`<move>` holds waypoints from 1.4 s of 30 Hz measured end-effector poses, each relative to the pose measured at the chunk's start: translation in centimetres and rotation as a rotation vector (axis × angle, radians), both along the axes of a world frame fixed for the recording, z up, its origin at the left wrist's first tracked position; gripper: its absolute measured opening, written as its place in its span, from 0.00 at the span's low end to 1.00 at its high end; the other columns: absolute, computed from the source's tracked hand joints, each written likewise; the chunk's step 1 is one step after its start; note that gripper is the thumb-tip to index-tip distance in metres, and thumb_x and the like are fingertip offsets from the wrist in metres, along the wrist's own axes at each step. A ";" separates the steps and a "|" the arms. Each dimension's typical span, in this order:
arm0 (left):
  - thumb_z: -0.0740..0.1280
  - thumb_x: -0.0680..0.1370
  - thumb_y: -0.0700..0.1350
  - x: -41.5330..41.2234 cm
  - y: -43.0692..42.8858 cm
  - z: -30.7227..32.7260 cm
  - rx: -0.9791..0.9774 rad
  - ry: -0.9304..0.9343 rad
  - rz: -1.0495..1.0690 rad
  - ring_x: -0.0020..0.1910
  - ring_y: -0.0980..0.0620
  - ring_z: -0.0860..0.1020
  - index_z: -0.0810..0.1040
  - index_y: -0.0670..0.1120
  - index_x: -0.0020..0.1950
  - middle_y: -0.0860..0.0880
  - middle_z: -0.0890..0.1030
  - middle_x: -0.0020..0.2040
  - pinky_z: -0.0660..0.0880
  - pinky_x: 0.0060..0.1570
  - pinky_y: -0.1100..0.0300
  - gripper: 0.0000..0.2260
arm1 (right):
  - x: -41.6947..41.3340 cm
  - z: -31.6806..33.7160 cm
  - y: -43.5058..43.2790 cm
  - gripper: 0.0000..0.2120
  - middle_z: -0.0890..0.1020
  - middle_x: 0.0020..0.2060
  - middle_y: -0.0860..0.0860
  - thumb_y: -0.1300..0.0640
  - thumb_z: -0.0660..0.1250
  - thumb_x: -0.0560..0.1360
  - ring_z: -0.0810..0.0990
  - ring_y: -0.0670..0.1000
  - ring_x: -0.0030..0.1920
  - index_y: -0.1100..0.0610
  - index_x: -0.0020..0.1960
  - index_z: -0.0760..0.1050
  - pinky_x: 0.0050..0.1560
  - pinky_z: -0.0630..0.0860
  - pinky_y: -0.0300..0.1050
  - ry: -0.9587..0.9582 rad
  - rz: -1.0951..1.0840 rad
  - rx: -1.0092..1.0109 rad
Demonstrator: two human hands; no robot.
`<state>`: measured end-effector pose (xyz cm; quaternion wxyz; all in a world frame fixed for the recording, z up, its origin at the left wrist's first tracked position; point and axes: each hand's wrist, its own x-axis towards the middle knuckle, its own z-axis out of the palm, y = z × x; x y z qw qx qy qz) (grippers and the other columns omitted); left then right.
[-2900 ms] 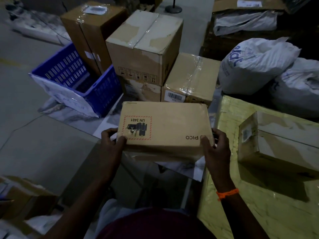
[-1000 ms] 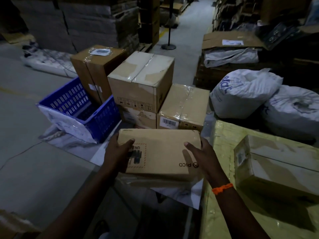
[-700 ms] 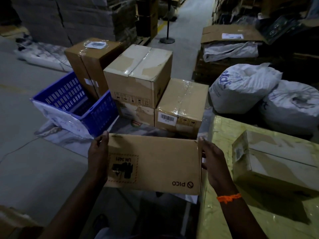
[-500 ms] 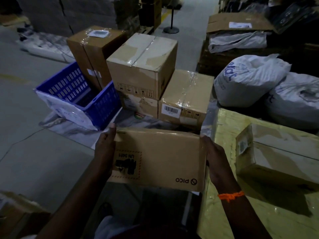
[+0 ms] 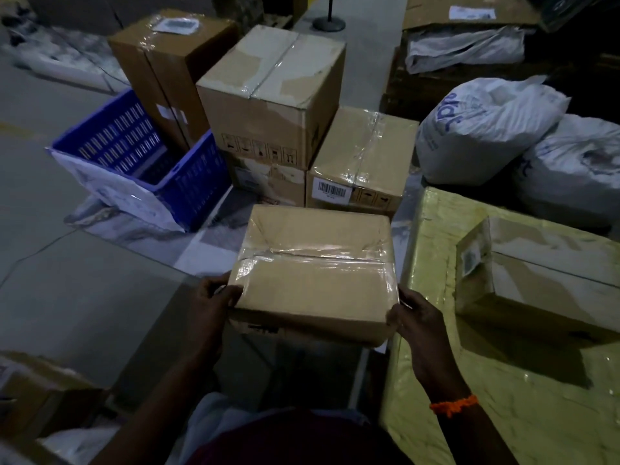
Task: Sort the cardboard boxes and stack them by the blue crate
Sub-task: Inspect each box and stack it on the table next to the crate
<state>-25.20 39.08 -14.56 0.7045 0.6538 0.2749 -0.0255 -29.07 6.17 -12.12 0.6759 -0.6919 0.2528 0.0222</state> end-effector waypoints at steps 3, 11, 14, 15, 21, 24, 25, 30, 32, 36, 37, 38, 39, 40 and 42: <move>0.71 0.78 0.40 -1.4 0.0 -0.8 0.116 0.026 -0.088 0.57 0.42 0.81 0.78 0.42 0.61 0.43 0.83 0.56 0.76 0.45 0.56 0.12 | -0.9 -1.0 0.4 0.21 0.86 0.51 0.47 0.75 0.65 0.76 0.85 0.42 0.45 0.57 0.63 0.79 0.38 0.80 0.35 0.017 -0.029 -0.043; 0.70 0.81 0.49 -1.6 -1.1 1.7 0.605 -0.104 -0.367 0.64 0.49 0.75 0.69 0.45 0.74 0.46 0.74 0.69 0.74 0.52 0.65 0.24 | 0.4 -2.9 2.3 0.31 0.71 0.74 0.58 0.60 0.75 0.76 0.70 0.58 0.73 0.57 0.76 0.68 0.71 0.71 0.54 -0.095 0.072 -0.617; 0.66 0.81 0.56 -0.2 -1.6 1.7 0.958 -0.254 -0.538 0.73 0.45 0.68 0.65 0.45 0.78 0.44 0.70 0.75 0.68 0.70 0.47 0.29 | 2.7 -3.2 3.5 0.33 0.64 0.79 0.60 0.58 0.74 0.76 0.62 0.62 0.79 0.59 0.77 0.68 0.75 0.67 0.62 -0.273 0.207 -0.869; 0.65 0.81 0.57 0.6 -1.9 1.1 1.050 -0.256 -0.593 0.77 0.44 0.63 0.64 0.46 0.79 0.44 0.66 0.78 0.62 0.75 0.42 0.30 | 3.7 -3.3 3.7 0.32 0.63 0.80 0.60 0.55 0.74 0.76 0.59 0.62 0.81 0.59 0.78 0.67 0.77 0.64 0.63 -0.279 0.264 -0.946; 0.53 0.84 0.61 5.6 -6.1 -0.8 1.341 -0.265 -0.923 0.82 0.46 0.43 0.51 0.51 0.83 0.48 0.48 0.84 0.44 0.79 0.39 0.30 | 8.6 -4.4 5.7 0.36 0.52 0.84 0.58 0.36 0.52 0.82 0.48 0.60 0.83 0.55 0.84 0.54 0.80 0.47 0.63 -0.152 0.567 -1.163; 0.48 0.85 0.61 6.6 -7.1 -1.2 1.346 -0.264 -0.967 0.82 0.48 0.39 0.46 0.53 0.84 0.49 0.43 0.84 0.39 0.79 0.41 0.29 | 9.1 -5.1 6.0 0.37 0.52 0.84 0.56 0.34 0.46 0.82 0.49 0.59 0.83 0.54 0.84 0.53 0.80 0.44 0.64 -0.137 0.578 -1.240; 0.47 0.85 0.62 6.8 -7.1 -1.5 1.352 -0.266 -0.962 0.82 0.49 0.39 0.46 0.53 0.84 0.49 0.42 0.84 0.38 0.78 0.41 0.29 | 9.1 -5.3 6.0 0.37 0.51 0.84 0.55 0.34 0.45 0.82 0.47 0.58 0.84 0.53 0.84 0.52 0.80 0.42 0.63 -0.138 0.584 -1.244; 0.45 0.85 0.63 7.2 -7.1 -2.4 1.365 -0.264 -0.963 0.81 0.51 0.36 0.44 0.55 0.83 0.52 0.39 0.83 0.38 0.79 0.42 0.28 | 9.3 -5.3 6.0 0.37 0.48 0.84 0.55 0.34 0.45 0.82 0.44 0.57 0.84 0.53 0.85 0.50 0.80 0.38 0.62 -0.110 0.601 -1.240; 0.45 0.85 0.63 7.4 -7.0 -2.4 1.364 -0.266 -0.976 0.80 0.51 0.36 0.43 0.55 0.83 0.52 0.38 0.83 0.39 0.79 0.41 0.29 | 9.3 -5.2 6.1 0.37 0.48 0.84 0.55 0.34 0.44 0.82 0.44 0.57 0.84 0.53 0.85 0.50 0.80 0.38 0.62 -0.113 0.598 -1.233; 0.45 0.84 0.64 6.6 -6.6 -2.0 1.369 -0.237 -1.026 0.80 0.49 0.36 0.44 0.53 0.84 0.50 0.39 0.83 0.41 0.79 0.38 0.30 | 8.5 -4.5 5.4 0.39 0.50 0.84 0.54 0.34 0.39 0.79 0.45 0.56 0.84 0.53 0.85 0.51 0.80 0.40 0.61 -0.134 0.663 -1.195; 0.44 0.84 0.64 6.0 -6.4 -1.9 1.370 -0.246 -1.038 0.81 0.48 0.38 0.46 0.53 0.84 0.49 0.40 0.83 0.40 0.78 0.38 0.31 | 8.0 -4.3 5.2 0.39 0.51 0.84 0.54 0.34 0.40 0.79 0.46 0.56 0.84 0.53 0.84 0.52 0.80 0.43 0.61 -0.156 0.695 -1.182; 0.44 0.83 0.65 5.3 -6.0 -1.7 1.376 -0.270 -1.039 0.82 0.47 0.41 0.48 0.52 0.84 0.48 0.43 0.84 0.40 0.78 0.38 0.32 | 7.3 -4.2 5.0 0.38 0.53 0.84 0.54 0.34 0.41 0.80 0.48 0.56 0.84 0.53 0.84 0.53 0.81 0.47 0.62 -0.180 0.728 -1.169; 0.44 0.82 0.65 4.5 -5.6 -1.7 1.385 -0.308 -1.031 0.82 0.45 0.44 0.51 0.51 0.84 0.46 0.46 0.84 0.42 0.77 0.38 0.32 | 6.4 -4.1 4.8 0.36 0.56 0.83 0.55 0.35 0.44 0.81 0.51 0.57 0.83 0.53 0.84 0.55 0.80 0.50 0.64 -0.208 0.754 -1.162; 0.44 0.82 0.65 3.6 -5.1 -1.7 1.392 -0.345 -1.018 0.82 0.44 0.47 0.54 0.50 0.83 0.45 0.49 0.84 0.45 0.77 0.37 0.32 | 5.4 -4.2 4.6 0.35 0.59 0.82 0.55 0.36 0.47 0.82 0.54 0.58 0.83 0.53 0.83 0.58 0.80 0.54 0.64 -0.240 0.772 -1.162; 0.43 0.83 0.65 2.0 -3.9 -2.3 1.384 -0.378 -1.014 0.82 0.44 0.48 0.55 0.51 0.83 0.45 0.49 0.84 0.47 0.77 0.36 0.32 | 3.4 -4.5 4.3 0.32 0.62 0.81 0.56 0.38 0.50 0.83 0.58 0.59 0.82 0.54 0.81 0.63 0.78 0.56 0.64 -0.291 0.790 -1.189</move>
